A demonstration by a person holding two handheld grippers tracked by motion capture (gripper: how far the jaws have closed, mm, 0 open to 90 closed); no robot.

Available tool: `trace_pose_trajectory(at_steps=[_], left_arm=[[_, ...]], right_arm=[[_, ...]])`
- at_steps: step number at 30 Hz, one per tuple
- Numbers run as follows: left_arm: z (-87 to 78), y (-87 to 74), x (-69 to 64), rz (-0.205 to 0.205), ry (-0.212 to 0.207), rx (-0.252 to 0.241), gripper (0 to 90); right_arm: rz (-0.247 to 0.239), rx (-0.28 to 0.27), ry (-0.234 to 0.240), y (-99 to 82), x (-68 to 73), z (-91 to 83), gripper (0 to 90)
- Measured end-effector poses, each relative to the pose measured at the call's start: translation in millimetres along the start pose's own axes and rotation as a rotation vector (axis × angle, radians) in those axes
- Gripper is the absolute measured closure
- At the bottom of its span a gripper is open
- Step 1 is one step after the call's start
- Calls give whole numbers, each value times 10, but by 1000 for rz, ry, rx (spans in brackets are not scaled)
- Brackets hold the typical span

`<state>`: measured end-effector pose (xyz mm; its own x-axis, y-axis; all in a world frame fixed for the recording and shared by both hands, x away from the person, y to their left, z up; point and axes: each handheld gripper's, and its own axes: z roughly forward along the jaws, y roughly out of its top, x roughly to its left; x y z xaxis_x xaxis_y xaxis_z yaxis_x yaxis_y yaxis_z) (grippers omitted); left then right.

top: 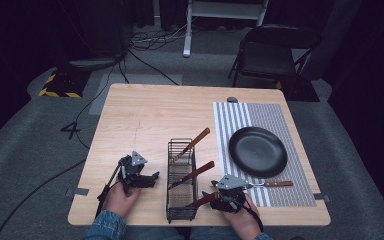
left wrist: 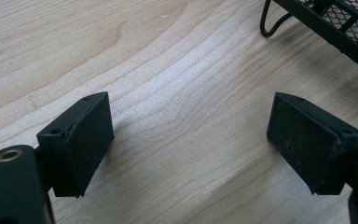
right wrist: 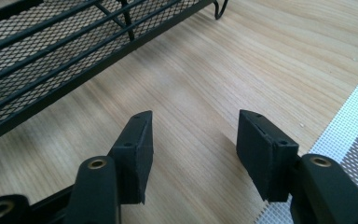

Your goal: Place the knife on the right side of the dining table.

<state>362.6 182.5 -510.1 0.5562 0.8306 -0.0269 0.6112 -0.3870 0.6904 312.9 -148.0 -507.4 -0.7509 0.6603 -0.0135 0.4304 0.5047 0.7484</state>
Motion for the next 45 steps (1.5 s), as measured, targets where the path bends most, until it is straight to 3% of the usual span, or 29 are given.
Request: trace_pose_trajectory(at_steps=[10,15,20,27,37,45], left_arm=[[-1,-1,0,1,0,-1,147],[-3,-5,-4,-3,-3,1,147],[-7,-8,-3,-2,-4,2,147],[-7,-7,-2,0,-2,2,147],[-8,-7,-2,0,-3,2,147],[-7,-8,-3,-2,-4,2,147]], right_arm=[[32,1,31,247,-170,-232,480],[26,3,20,392,-262,-353,485],[46,-13,8,600,-440,-516,497],[50,-50,2,852,-579,-653,508],[40,-77,-1,1263,-727,-714,519],[28,-84,23,1443,-713,-679,526]])
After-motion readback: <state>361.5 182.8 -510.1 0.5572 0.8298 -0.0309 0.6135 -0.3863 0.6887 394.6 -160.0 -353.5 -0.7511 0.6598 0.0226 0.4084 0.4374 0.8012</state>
